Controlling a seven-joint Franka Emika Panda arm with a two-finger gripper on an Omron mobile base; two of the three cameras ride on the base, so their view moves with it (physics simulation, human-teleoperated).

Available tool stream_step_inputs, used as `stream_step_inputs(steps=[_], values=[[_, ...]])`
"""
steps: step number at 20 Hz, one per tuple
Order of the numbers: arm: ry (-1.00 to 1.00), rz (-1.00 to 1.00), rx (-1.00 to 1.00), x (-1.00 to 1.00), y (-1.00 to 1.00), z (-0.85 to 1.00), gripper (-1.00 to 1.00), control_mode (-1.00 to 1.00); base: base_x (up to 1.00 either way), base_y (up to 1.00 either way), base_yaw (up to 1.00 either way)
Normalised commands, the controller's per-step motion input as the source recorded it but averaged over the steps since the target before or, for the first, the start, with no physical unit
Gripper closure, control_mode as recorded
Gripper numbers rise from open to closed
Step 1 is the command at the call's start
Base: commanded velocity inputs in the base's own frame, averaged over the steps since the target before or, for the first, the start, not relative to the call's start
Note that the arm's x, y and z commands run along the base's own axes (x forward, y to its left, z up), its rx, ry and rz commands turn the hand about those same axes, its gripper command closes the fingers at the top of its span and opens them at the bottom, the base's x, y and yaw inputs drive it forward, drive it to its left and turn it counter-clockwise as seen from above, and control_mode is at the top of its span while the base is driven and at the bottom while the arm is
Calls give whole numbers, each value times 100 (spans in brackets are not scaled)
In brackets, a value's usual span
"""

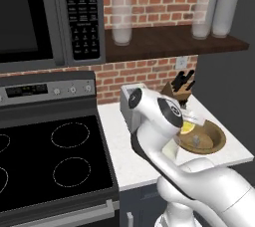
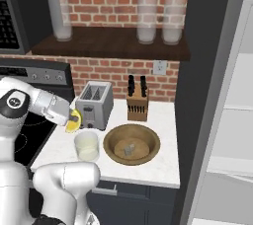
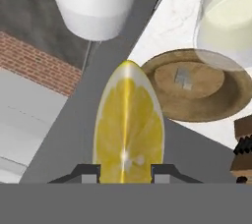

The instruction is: Grab a lemon wedge from the fridge and one ice cube from the ice bowl, and put them in the glass of lemonade.

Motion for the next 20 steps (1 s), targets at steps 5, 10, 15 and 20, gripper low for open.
stream_step_inputs(steps=[5, 10, 15, 20], values=[[17, 5, -17, 53, 3, -61, 100, -100, 0, 0, 0], [-7, 0, -17, 26, 4, -56, 100, -100, 0, 0, 0], [-15, 0, -7, 8, 0, -35, 100, -100, 0, 0, 0], [-2, 0, 0, 1, 0, -3, 100, -100, 0, 0, 0]])
